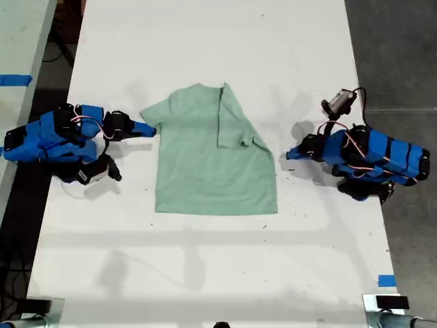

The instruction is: Fold t shirt

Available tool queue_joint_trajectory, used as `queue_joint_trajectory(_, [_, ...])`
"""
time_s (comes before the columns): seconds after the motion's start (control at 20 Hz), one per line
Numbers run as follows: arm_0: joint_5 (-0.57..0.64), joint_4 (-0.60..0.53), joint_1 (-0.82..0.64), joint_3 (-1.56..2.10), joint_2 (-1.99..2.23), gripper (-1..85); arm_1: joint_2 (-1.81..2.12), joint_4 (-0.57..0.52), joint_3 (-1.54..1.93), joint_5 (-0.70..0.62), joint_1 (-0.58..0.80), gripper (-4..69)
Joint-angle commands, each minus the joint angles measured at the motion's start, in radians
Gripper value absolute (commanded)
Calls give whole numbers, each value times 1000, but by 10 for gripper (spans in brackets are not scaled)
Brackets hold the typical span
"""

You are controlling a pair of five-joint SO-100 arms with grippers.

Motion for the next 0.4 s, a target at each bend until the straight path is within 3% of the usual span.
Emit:
queue_joint_trajectory(0.0, [-25,-2,0,11,5,-1,14,-31,52,-15,3,-17])
queue_joint_trajectory(0.35, [-20,-2,-2,9,5,-1,14,-29,52,-12,0,-17])
